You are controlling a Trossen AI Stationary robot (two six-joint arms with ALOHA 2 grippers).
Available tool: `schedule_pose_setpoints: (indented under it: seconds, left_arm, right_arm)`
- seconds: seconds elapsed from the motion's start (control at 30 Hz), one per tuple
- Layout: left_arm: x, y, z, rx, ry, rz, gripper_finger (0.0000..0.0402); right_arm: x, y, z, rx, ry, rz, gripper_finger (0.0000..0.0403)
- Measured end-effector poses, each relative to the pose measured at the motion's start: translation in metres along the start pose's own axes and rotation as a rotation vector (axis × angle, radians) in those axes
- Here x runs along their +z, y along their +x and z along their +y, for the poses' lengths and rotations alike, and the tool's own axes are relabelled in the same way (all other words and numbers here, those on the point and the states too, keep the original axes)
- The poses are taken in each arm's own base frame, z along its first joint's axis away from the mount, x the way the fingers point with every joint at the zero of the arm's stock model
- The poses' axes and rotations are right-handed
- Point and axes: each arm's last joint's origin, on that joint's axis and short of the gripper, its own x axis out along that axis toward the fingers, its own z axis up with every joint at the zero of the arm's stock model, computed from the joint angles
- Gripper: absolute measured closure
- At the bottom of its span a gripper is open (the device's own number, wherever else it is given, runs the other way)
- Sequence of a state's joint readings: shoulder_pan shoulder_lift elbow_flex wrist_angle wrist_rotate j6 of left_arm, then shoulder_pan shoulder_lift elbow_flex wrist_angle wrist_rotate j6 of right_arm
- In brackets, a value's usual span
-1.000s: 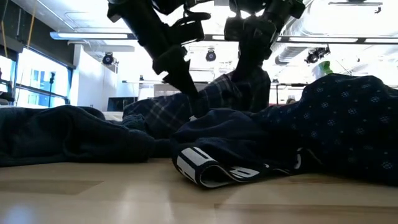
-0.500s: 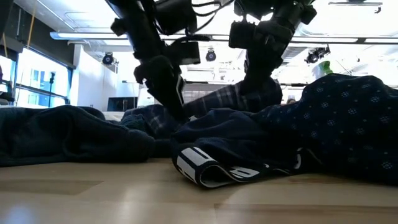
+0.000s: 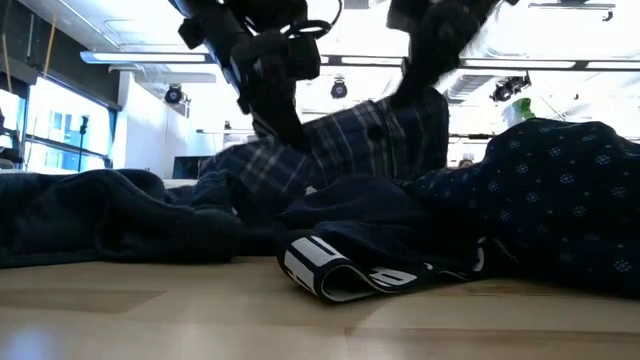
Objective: Fold laundry
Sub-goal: Fold the blue plaid flannel shirt
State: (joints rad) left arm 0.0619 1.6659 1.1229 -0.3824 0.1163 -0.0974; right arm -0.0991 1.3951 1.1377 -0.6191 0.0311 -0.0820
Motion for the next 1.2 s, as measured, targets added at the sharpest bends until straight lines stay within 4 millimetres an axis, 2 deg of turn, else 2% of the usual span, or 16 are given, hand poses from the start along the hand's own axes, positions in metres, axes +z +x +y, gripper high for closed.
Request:
schedule_pose_setpoints:
  seconds: [0.13,0.23,0.3,0.37,0.5,0.6,0.7,0.77,0.9,0.93,1.1,1.2]
  left_arm:
    - [0.004,-0.011,0.010,-0.035,-0.111,-0.033,0.0398]
    - [0.007,-0.012,0.014,-0.055,-0.117,-0.057,0.0400]
    - [0.009,-0.013,0.014,-0.064,-0.117,-0.073,0.0400]
    - [0.010,-0.013,0.014,-0.067,-0.125,-0.087,0.0400]
    - [0.013,-0.013,0.014,-0.072,-0.133,-0.119,0.0400]
    - [0.015,-0.013,0.014,-0.076,-0.145,-0.138,0.0400]
    - [0.016,-0.013,0.014,-0.079,-0.172,-0.142,0.0401]
    - [0.016,-0.015,0.014,-0.087,-0.198,-0.143,0.0399]
    - [0.017,-0.028,0.016,-0.159,-0.216,-0.151,0.0369]
    - [0.017,-0.034,0.017,-0.172,-0.222,-0.147,0.0359]
    - [0.013,-0.070,0.028,-0.123,-0.255,-0.159,0.0315]
    - [0.012,-0.079,0.041,-0.048,-0.248,-0.187,0.0307]
  right_arm:
    - [0.020,-0.025,-0.010,-0.023,0.017,-0.091,0.0248]
    - [0.034,-0.028,-0.010,0.048,-0.013,-0.176,0.0183]
    - [0.038,-0.018,-0.008,0.123,-0.043,-0.193,0.0148]
    - [0.037,0.000,-0.005,0.168,-0.048,-0.145,0.0122]
    - [0.030,0.038,-0.001,0.193,-0.070,-0.030,0.0108]
    - [0.026,0.058,0.004,0.208,-0.093,0.026,0.0124]
    - [0.023,0.067,0.010,0.217,-0.078,0.067,0.0172]
    - [0.021,0.067,0.013,0.223,-0.052,0.091,0.0226]
    - [0.017,0.064,0.020,0.241,-0.047,0.141,0.0366]
    - [0.014,0.063,0.022,0.249,-0.051,0.165,0.0382]
    - [0.009,0.060,0.036,0.276,-0.059,0.229,0.0382]
    - [0.011,0.051,0.046,0.354,-0.074,0.202,0.0395]
